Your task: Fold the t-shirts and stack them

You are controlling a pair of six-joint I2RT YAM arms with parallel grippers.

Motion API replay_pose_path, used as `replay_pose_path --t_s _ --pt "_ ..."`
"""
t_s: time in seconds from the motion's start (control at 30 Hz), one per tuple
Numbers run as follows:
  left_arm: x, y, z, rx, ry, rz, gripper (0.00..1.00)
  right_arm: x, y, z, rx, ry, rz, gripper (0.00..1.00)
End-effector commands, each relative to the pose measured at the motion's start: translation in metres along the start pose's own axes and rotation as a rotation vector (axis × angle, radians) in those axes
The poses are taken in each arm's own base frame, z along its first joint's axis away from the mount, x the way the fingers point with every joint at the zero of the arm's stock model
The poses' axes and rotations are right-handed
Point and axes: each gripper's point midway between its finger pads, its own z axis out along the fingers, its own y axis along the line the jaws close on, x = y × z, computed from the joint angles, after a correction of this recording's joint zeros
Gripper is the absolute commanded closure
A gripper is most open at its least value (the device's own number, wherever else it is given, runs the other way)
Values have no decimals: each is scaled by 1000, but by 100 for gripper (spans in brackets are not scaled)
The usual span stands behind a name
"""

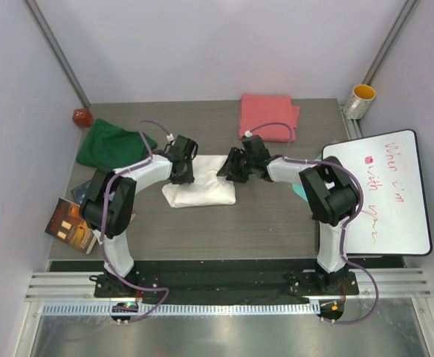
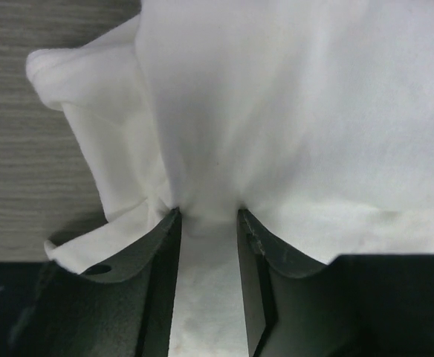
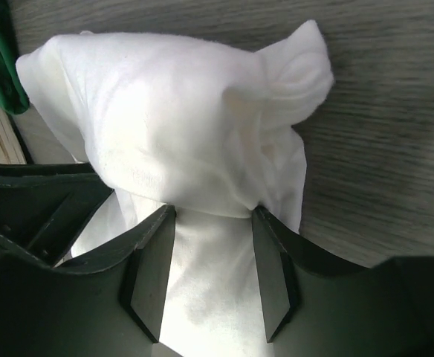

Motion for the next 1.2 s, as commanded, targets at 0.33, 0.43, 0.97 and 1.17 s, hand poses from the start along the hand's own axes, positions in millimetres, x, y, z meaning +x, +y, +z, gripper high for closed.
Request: replay_pose_path --t_s 0.33,0.43,0.97,1.17 --pt "-35 40 -102 -74 -167 -98 32 -8 22 -47 19 -33 -129 48" --pt "-21 53 -95 -85 -136 -131 31 -12 34 -54 -16 -35 -151 48" --pt "40 63 -39 64 -56 -310 31 -20 52 -24 -40 24 -230 48" --pt "41 77 -45 70 -68 -345 31 -11 45 -1 -31 66 -241 48"
